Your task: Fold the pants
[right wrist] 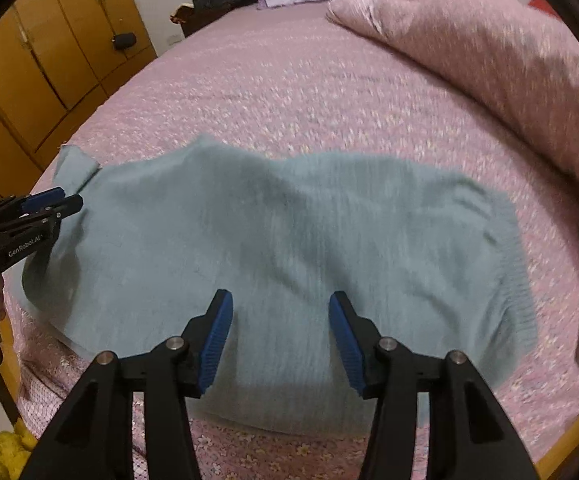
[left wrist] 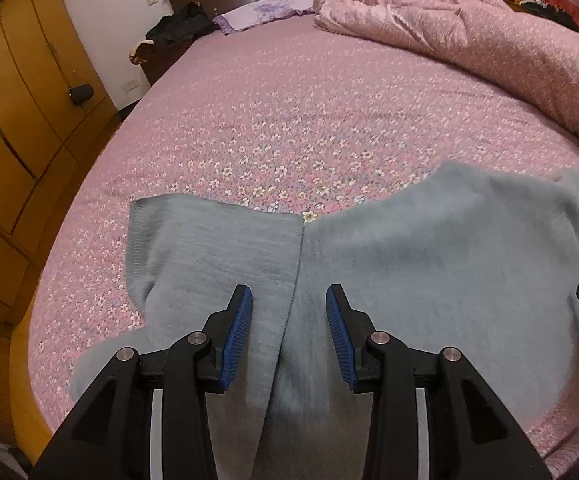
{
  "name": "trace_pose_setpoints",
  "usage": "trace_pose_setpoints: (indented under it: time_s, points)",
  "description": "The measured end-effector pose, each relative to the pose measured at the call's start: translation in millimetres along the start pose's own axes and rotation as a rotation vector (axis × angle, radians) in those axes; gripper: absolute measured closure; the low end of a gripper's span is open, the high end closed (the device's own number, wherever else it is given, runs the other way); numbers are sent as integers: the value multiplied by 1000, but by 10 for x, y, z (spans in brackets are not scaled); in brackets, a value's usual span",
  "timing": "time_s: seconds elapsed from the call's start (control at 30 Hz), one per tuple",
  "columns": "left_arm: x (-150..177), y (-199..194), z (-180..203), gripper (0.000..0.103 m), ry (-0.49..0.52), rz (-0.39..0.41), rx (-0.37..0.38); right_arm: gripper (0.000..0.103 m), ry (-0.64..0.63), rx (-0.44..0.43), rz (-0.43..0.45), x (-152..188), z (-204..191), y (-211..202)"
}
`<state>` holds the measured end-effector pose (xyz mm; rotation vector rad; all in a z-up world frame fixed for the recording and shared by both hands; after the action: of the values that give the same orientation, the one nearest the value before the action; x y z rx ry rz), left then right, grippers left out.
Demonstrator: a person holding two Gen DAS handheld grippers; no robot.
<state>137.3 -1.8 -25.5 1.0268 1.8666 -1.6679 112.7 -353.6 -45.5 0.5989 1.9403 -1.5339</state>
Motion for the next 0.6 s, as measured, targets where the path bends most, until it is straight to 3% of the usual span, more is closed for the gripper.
trace_pose_setpoints:
  time_s: [0.1,0.2,0.27,0.53,0.57,0.6]
  points:
    - [23,96,11,71,16,-15,-18,48,27,-8,-14,60,38,96]
    - [54,183,16,71,19,-30,-23,39,41,-20,-3,113,37,111]
    - [66,219,18,71,15,-23,-26,32,48,-31,4,128,15,135]
    - [45,327,-41,71,-22,11,-15,21,22,-24,26,164,-71,162]
    - [39,335,-51,73,-29,13,-11,20,22,-24,27,160,-77,160]
    - [31,341,-53,80,-33,15,-9,20,22,-25,29,162,-81,161]
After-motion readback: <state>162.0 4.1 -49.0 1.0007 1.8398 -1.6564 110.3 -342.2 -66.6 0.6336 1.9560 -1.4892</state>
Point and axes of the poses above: each gripper's, at about its wrist camera, not at the fingertips, and y roughly the way its jaws point, z to its right, x to its underside, the point moved 2 cm from there along y, roughly the way its jaws point, and after that the axes turned 15 degrees about z, right-handed, at the moved point
